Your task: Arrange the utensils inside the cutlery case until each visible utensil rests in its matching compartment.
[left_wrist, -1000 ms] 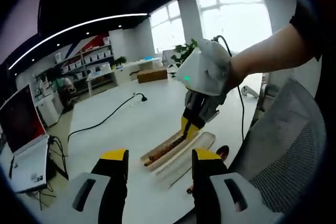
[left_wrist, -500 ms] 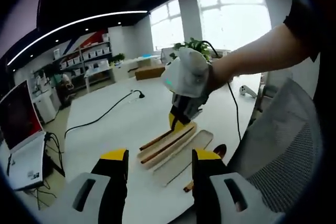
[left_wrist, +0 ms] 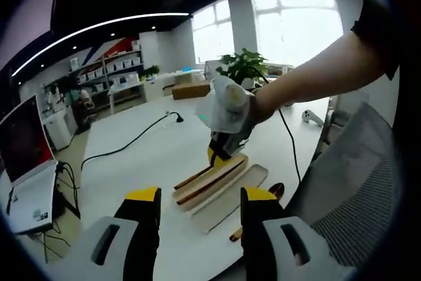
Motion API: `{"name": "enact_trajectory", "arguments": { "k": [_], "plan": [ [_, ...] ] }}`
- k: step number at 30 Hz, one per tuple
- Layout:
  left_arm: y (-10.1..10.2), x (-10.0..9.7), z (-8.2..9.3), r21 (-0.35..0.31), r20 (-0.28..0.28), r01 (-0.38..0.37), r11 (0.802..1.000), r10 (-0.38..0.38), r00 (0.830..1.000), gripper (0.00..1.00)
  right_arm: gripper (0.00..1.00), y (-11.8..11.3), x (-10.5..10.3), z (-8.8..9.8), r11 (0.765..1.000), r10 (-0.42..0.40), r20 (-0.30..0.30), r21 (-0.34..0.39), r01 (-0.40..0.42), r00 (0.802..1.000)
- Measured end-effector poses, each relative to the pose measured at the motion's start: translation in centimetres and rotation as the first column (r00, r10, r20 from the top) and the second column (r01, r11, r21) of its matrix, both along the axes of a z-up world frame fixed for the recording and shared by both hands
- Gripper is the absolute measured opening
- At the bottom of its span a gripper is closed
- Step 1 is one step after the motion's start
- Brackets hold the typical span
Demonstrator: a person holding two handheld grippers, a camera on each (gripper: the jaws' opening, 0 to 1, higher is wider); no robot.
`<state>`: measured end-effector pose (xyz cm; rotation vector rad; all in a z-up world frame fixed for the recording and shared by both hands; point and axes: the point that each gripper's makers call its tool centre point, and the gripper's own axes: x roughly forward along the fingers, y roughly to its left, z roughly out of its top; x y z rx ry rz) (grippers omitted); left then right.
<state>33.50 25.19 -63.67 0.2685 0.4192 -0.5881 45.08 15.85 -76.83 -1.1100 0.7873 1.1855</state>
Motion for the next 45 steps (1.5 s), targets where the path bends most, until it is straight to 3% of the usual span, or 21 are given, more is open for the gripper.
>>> {"name": "enact_trajectory", "arguments": {
  "k": [3, 11, 23, 45],
  "plan": [
    [0.0, 0.0, -0.1, 0.005, -0.001, 0.003, 1.0, -0.003, 1.0, 0.49, 0.0, 0.4, 0.0, -0.5, 1.0, -0.008, -0.011, 0.014, 0.008, 1.0],
    [-0.2, -0.1, 0.1, 0.01, 0.008, 0.012, 1.0, -0.012, 1.0, 0.49, 0.0, 1.4, 0.8, -1.3, 1.0, -0.001, 0.045, 0.001, 0.001, 0.999],
    [-0.3, -0.2, -0.2, 0.0, -0.009, 0.021, 1.0, -0.021, 1.0, 0.49, 0.0, 1.5, 1.1, -3.0, 1.0, 0.0, 0.031, -0.024, 0.0, 1.0],
    [-0.3, -0.3, -0.5, 0.011, -0.024, 0.019, 1.0, -0.019, 1.0, 0.49, 0.0, 0.9, 1.0, -4.4, 1.0, 0.001, 0.018, -0.025, -0.001, 1.0]
  ]
}}
